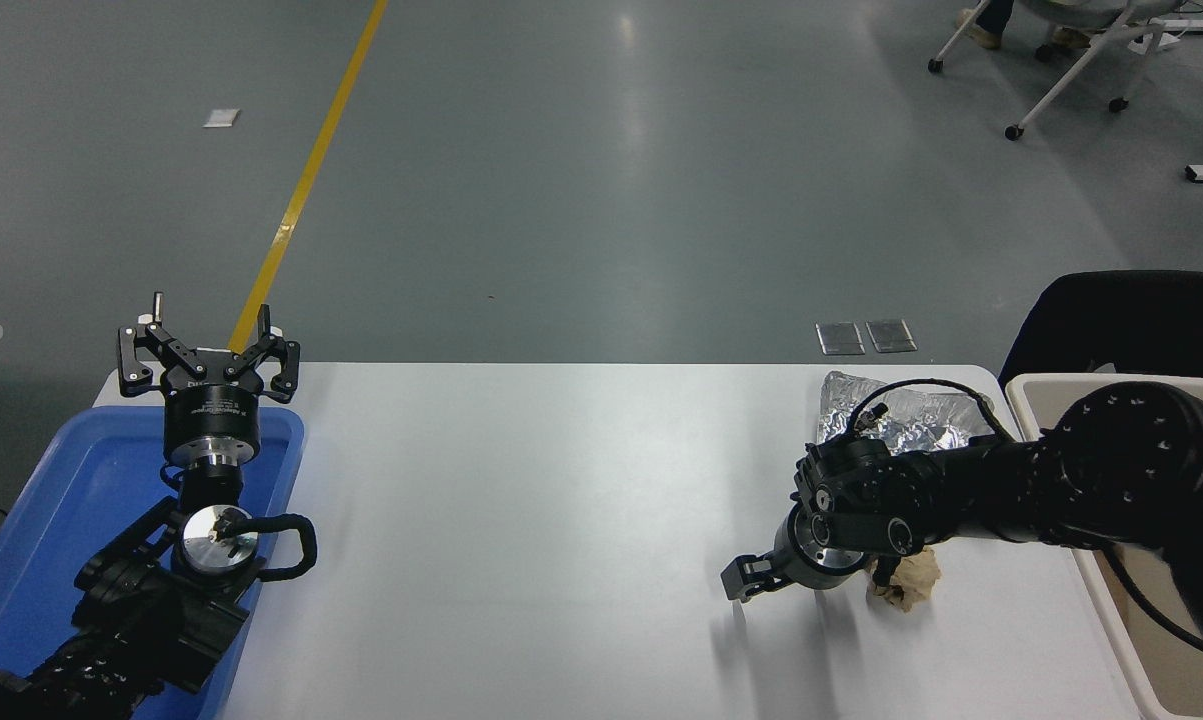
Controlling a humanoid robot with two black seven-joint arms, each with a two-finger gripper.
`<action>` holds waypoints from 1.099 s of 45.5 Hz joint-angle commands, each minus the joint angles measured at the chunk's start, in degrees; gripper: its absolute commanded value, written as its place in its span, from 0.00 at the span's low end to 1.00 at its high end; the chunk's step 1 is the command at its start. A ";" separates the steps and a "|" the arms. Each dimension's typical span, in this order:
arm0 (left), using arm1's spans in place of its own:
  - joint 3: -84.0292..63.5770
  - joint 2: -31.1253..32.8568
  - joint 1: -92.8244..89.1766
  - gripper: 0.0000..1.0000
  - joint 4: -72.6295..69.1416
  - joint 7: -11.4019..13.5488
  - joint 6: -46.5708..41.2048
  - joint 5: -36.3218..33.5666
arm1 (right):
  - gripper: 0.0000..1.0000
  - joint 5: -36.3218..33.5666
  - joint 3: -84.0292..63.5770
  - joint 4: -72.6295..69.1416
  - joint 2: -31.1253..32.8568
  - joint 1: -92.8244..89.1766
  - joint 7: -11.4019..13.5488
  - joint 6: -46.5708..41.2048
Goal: Pick up foil plate and place in dustbin
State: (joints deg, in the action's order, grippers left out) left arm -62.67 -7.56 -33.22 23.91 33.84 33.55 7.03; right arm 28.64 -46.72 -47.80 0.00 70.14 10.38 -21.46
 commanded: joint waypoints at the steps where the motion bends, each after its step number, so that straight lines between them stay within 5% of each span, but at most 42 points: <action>1: 0.00 0.00 0.00 0.99 0.00 0.00 0.03 0.00 | 0.99 0.01 -0.04 0.25 0.00 0.26 0.08 0.01; 27: 0.00 0.00 0.00 0.99 0.00 0.00 0.03 0.00 | 1.00 -4.82 1.02 -11.51 0.00 18.79 0.25 -5.26; 37: 0.00 0.00 0.00 0.99 0.00 0.00 0.03 0.09 | 1.00 -5.61 0.93 -24.35 13.95 35.66 0.17 -8.77; 50: 0.00 0.00 0.00 0.99 0.00 0.00 -0.06 0.00 | 1.00 -4.04 3.83 -24.36 30.14 42.88 0.25 -14.22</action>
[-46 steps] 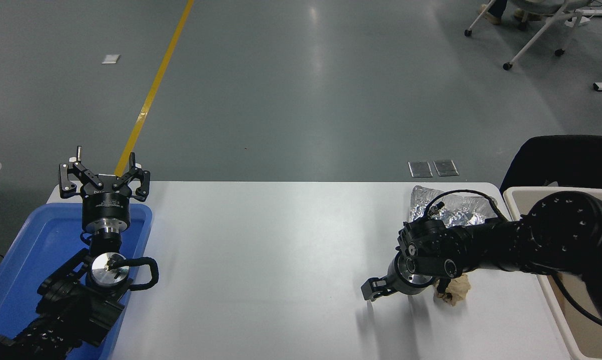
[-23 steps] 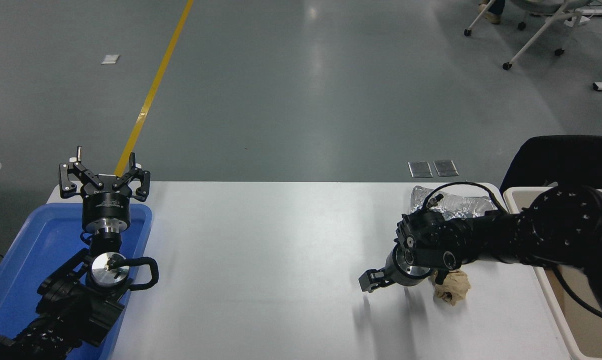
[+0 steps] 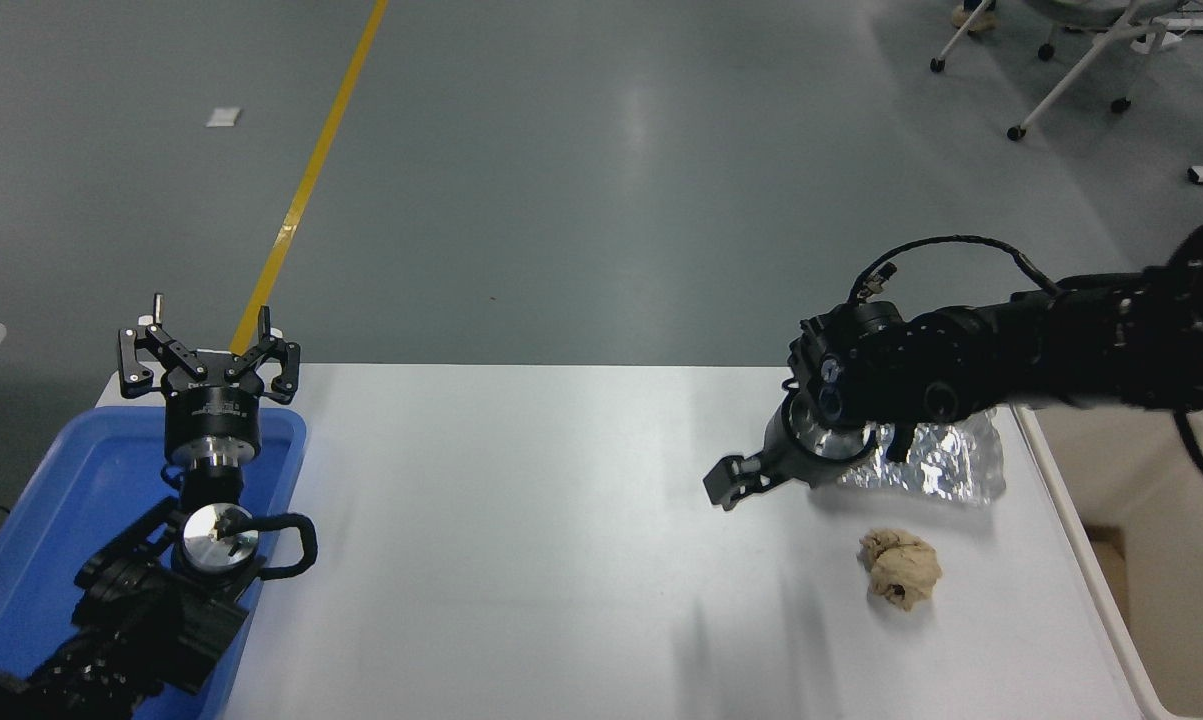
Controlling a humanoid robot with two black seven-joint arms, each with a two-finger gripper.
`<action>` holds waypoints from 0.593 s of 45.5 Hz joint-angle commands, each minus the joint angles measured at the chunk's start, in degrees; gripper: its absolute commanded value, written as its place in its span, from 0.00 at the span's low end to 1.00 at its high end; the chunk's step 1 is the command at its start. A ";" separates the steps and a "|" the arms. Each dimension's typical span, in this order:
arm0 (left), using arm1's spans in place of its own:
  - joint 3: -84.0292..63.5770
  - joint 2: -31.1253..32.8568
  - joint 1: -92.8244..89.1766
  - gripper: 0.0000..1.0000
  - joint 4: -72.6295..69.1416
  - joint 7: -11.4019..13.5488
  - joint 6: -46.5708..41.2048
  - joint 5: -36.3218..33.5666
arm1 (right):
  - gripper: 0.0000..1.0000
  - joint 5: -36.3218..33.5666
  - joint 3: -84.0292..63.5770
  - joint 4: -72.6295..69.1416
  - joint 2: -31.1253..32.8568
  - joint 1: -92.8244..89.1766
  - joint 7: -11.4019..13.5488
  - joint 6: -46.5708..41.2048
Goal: Pick up foil plate and place in dustbin
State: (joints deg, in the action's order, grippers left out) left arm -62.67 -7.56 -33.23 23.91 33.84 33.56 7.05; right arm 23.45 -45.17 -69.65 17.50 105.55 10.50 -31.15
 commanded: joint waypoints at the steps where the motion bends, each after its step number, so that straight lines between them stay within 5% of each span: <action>1: 0.00 0.00 0.00 0.99 0.00 0.00 -0.07 -0.02 | 1.00 2.72 2.19 -2.07 13.95 7.91 0.31 -4.80; 7: 0.00 0.00 0.00 0.99 0.00 0.00 -0.07 -0.02 | 1.00 8.19 2.11 1.09 17.22 8.53 1.45 -4.98; 27: 0.00 0.00 0.00 0.99 0.00 0.00 0.02 -0.02 | 1.00 11.18 2.19 18.13 17.57 -2.00 1.37 -0.95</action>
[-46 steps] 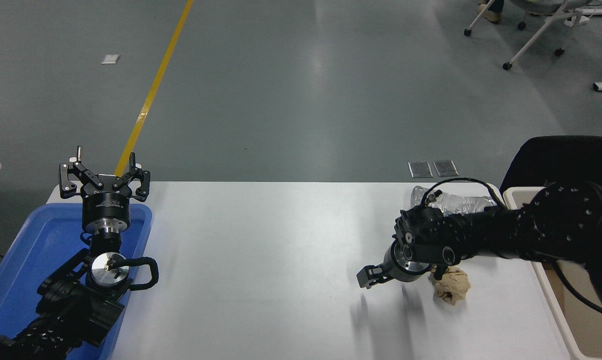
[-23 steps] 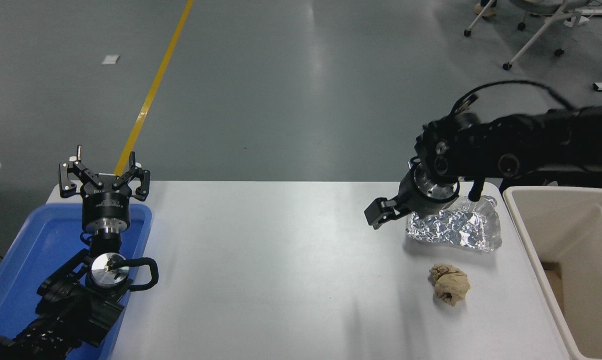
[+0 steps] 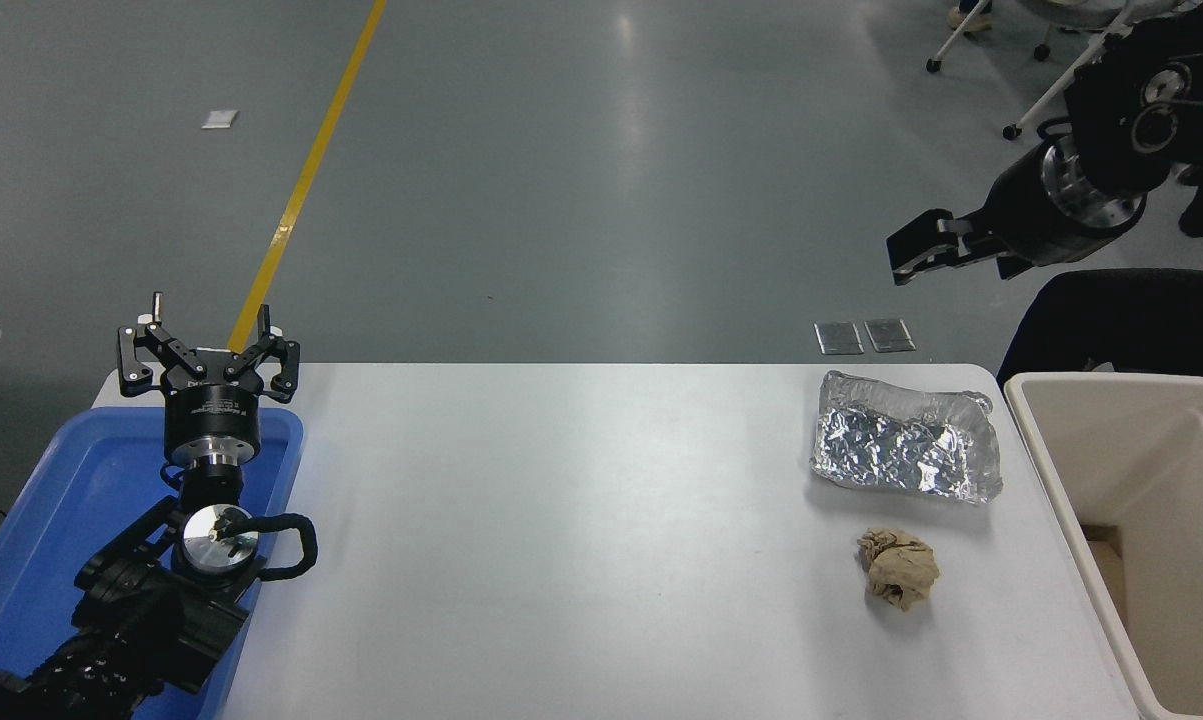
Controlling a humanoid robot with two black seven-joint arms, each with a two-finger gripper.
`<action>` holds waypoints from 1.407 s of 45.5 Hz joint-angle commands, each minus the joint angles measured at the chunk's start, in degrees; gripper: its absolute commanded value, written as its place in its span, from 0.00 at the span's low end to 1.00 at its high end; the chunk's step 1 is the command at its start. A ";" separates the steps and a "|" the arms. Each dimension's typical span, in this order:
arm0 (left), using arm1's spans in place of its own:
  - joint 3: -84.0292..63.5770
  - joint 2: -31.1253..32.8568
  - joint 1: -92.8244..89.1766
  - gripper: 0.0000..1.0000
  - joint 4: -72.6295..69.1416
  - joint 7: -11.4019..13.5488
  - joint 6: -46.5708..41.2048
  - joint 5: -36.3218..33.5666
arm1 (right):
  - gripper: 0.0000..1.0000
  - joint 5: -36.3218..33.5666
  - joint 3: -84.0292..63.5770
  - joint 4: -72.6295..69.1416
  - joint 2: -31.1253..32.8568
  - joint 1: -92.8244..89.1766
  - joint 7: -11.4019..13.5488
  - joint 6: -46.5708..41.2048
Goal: Pick up foil plate and place in dustbin
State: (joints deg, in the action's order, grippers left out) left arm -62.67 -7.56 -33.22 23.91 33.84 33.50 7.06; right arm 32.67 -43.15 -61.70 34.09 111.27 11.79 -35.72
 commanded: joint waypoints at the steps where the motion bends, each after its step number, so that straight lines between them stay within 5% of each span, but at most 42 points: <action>1: 0.00 0.00 0.00 0.99 0.00 0.00 0.07 -0.02 | 1.00 2.04 0.17 11.76 0.98 -9.48 0.08 5.12; 22: 0.00 0.00 0.00 0.99 0.00 0.00 0.07 -0.02 | 1.00 1.95 2.10 27.14 -7.27 -39.10 -0.27 29.12; 54: 0.00 0.00 0.00 0.99 0.00 0.00 0.07 -0.02 | 0.98 1.87 13.09 38.32 -18.26 -60.12 -0.54 38.79; 64: 0.00 0.00 0.00 0.99 0.00 0.00 0.07 -0.02 | 0.74 1.87 13.62 38.32 -18.62 -60.21 -0.45 39.32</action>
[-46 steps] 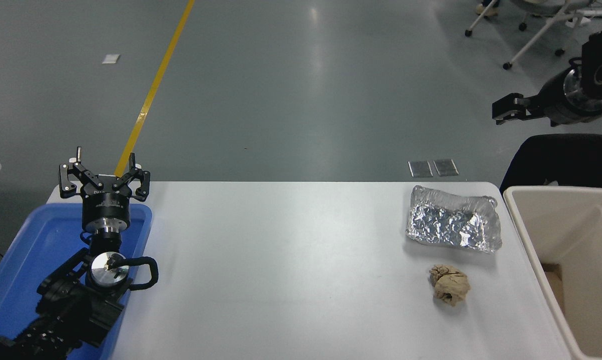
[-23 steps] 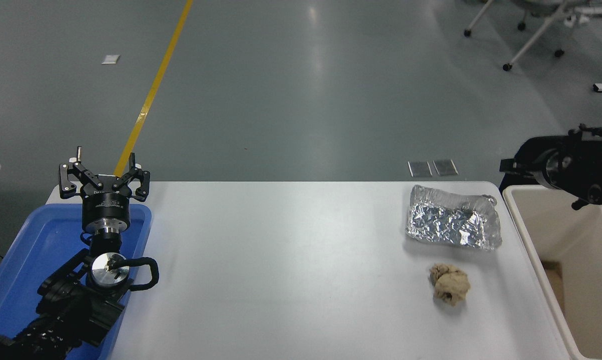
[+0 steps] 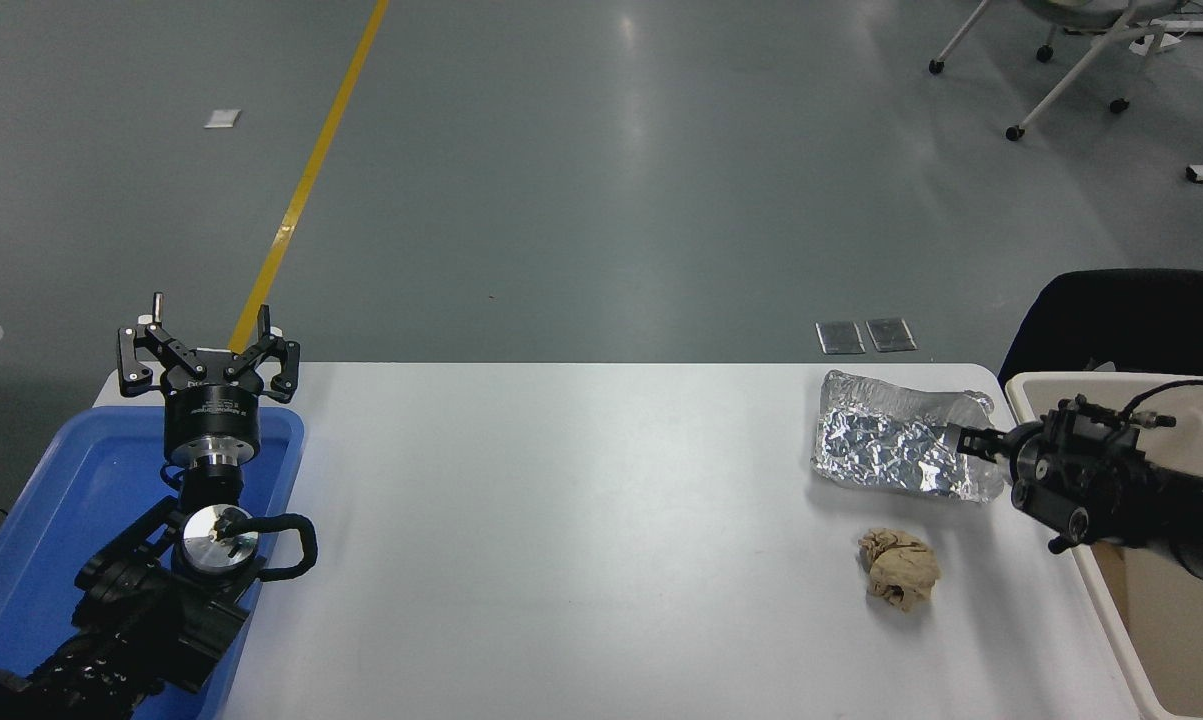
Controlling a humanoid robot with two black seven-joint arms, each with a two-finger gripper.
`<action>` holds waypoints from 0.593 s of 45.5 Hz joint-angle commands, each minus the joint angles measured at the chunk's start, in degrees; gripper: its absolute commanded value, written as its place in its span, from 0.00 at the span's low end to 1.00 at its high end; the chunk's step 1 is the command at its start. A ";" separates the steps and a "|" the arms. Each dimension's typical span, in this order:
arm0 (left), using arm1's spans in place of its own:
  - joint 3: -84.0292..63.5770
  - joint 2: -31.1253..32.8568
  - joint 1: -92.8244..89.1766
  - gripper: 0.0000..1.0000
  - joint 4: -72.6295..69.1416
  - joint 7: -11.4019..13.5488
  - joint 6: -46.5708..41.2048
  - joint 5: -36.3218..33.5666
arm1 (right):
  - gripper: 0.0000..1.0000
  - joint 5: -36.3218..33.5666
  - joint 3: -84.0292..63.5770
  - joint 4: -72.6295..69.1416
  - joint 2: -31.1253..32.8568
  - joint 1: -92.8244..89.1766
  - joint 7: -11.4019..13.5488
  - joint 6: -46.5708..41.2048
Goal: Pick up foil plate and place in dustbin
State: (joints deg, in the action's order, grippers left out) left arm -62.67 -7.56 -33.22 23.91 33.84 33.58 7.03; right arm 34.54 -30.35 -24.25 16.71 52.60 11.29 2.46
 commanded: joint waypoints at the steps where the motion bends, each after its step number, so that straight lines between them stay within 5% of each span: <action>1: 0.00 0.00 0.00 0.99 0.00 0.00 -0.01 0.00 | 0.71 0.00 0.82 0.87 -1.33 -1.53 0.05 1.15; 8: 0.00 0.00 0.00 0.99 0.00 0.00 -0.01 0.00 | 0.43 0.00 0.82 1.66 -1.42 -1.53 0.05 0.62; 13: 0.00 0.00 0.00 0.99 0.00 0.00 -0.01 0.00 | 0.37 -0.09 0.82 1.83 -1.42 -1.62 0.05 0.36; 19: 0.00 0.00 0.00 0.99 0.00 0.00 -0.01 0.00 | 0.00 -0.09 0.82 1.75 -1.42 -1.53 0.05 0.27; 27: 0.00 0.00 0.00 0.99 0.00 0.00 -0.01 0.00 | 0.00 -0.18 0.82 1.48 -0.98 -0.92 0.32 -0.69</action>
State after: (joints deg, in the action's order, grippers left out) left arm -62.67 -7.56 -33.22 23.91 33.84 33.57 7.03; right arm 34.48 -29.58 -22.68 15.43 51.20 11.39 2.71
